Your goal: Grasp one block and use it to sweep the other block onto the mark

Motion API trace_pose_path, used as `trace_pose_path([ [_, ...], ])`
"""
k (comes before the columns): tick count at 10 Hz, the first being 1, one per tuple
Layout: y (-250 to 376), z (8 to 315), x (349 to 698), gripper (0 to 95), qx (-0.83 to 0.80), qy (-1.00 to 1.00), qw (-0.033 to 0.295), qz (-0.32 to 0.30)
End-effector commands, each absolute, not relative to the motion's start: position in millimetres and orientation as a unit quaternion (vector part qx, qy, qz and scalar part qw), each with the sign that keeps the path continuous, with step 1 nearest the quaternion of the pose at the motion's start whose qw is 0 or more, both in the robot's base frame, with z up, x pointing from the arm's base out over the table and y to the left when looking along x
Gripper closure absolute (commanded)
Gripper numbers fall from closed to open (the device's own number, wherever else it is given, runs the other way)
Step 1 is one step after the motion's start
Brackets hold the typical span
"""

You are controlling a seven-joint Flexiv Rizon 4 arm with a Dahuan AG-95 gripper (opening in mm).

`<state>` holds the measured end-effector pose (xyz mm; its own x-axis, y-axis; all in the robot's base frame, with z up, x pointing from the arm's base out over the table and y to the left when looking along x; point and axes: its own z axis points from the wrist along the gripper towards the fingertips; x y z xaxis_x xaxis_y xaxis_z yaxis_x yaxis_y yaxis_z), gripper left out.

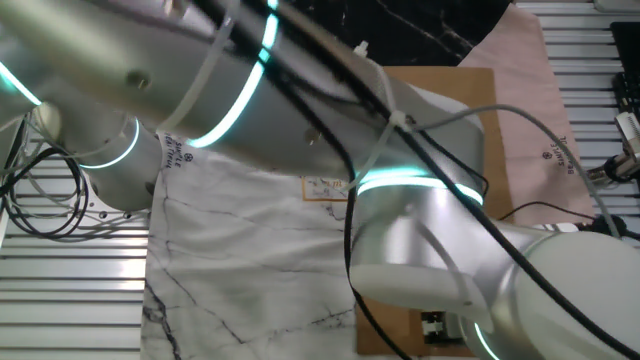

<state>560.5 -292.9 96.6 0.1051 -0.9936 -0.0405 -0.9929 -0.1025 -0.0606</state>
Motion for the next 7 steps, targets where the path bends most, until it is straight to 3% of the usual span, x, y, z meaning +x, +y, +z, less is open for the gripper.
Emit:
trace_pose_path([
  [1,-293.3,95.9,560.2,95.0,-0.727,0.686,0.032,-0.003],
  [3,-292.8,95.7,560.2,95.0,-0.721,0.692,0.031,-0.002],
  [6,-292.6,95.1,560.2,38.0,-0.7,0.714,0.024,0.012],
  [7,-292.8,94.2,560.6,38.0,-0.702,0.711,0.026,0.015],
])
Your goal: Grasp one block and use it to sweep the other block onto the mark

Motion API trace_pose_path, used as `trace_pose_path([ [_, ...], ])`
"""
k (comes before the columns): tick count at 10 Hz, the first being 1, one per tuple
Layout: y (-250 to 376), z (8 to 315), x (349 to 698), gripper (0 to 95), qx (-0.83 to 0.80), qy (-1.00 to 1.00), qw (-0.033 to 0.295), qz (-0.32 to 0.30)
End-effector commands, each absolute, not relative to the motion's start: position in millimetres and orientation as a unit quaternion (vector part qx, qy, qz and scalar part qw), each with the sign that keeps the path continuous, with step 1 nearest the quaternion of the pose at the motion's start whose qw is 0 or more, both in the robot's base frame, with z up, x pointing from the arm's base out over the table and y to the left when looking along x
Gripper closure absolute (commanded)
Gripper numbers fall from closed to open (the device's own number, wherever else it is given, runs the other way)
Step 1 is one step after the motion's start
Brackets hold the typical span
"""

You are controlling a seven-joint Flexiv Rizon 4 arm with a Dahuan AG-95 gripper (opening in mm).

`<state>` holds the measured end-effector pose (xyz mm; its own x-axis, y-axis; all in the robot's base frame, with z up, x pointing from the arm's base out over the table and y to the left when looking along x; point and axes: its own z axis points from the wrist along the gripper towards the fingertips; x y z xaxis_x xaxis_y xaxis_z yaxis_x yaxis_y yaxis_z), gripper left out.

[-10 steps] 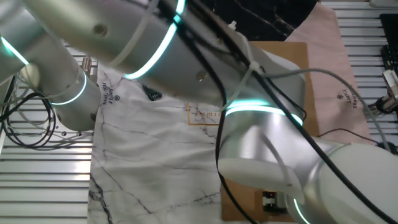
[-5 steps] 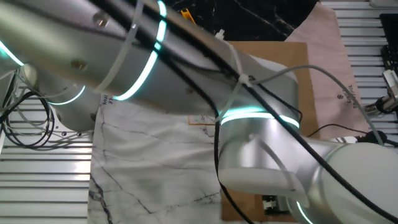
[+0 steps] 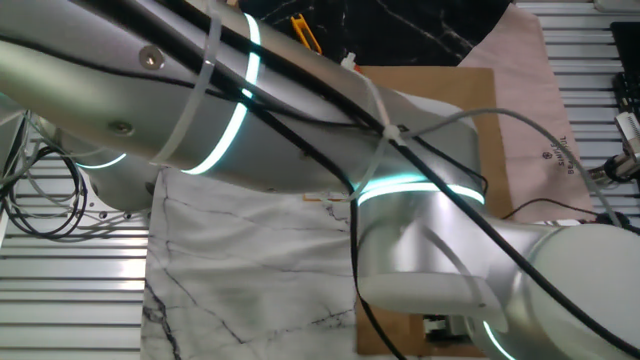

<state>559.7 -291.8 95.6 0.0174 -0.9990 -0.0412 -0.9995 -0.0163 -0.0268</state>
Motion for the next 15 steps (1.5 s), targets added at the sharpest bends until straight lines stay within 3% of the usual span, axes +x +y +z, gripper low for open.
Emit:
trace_pose_path([
  [1,-293,93,561,19.0,-0.704,0.709,0.027,0.017],
  [2,-293,90,562,0.0,-0.708,0.705,0.03,0.022],
  [15,-279,77,568,0.0,-0.697,0.717,0.023,0.01],
])
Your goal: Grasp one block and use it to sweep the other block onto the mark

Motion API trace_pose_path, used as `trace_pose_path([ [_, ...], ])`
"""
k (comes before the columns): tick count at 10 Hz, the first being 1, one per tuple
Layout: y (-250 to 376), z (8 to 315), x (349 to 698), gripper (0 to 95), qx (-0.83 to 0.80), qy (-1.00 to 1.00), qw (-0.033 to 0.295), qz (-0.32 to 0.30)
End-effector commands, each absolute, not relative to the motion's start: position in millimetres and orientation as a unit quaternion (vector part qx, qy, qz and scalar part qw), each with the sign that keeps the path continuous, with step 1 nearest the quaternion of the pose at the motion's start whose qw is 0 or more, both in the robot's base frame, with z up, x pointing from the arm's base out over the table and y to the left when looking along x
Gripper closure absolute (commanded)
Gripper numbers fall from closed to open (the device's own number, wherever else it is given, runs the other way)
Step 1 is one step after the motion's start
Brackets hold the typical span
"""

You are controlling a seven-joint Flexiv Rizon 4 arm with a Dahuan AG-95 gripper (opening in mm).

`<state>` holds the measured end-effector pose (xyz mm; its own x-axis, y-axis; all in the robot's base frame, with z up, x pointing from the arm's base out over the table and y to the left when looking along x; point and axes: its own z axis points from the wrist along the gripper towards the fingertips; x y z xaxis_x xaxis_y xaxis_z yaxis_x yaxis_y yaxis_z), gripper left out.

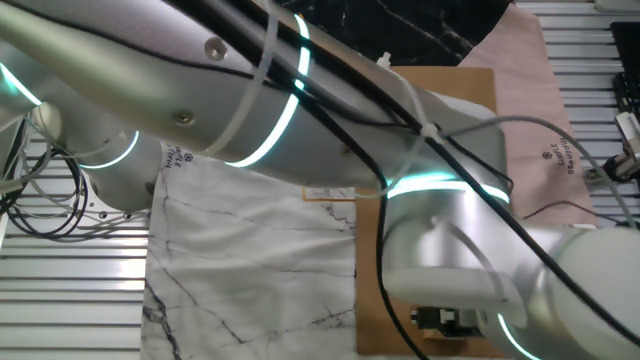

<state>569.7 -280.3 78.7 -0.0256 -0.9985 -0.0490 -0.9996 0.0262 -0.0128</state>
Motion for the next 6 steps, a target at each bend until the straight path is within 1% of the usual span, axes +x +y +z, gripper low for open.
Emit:
trace_pose_path([
  [1,-277.0,74.7,568.0,0.0,-0.695,0.719,0.023,0.01],
  [6,-273.0,65.8,567.9,0.0,-0.69,0.723,0.023,0.006],
])
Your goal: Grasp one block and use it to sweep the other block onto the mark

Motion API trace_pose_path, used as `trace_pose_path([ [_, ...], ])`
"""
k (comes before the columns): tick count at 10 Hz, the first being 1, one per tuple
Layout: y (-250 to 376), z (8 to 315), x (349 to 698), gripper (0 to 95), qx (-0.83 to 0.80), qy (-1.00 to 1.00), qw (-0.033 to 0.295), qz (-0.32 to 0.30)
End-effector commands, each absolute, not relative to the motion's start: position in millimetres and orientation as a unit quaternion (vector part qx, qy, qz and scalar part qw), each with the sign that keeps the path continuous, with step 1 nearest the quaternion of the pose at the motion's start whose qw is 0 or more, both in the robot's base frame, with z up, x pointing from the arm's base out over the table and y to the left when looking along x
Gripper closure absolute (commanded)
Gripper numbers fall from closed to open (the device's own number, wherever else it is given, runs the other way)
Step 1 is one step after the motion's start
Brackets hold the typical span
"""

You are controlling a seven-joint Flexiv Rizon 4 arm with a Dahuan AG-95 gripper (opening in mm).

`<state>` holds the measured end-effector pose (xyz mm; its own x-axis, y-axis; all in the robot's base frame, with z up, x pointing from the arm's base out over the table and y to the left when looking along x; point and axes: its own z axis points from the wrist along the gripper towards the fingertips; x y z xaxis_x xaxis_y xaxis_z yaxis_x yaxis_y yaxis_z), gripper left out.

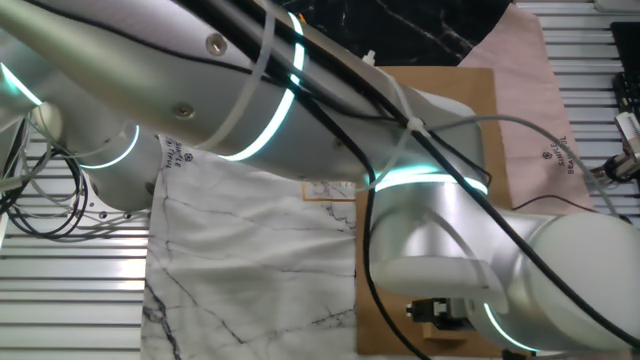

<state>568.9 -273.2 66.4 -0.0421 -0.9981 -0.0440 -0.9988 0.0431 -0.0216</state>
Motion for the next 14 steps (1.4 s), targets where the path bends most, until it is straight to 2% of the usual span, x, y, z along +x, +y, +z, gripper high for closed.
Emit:
trace_pose_path([
  [1,-273,64,568,0.0,-0.69,0.723,0.024,0.006],
  [14,-275,42,569,0.0,-0.673,0.739,0.022,0.004],
])
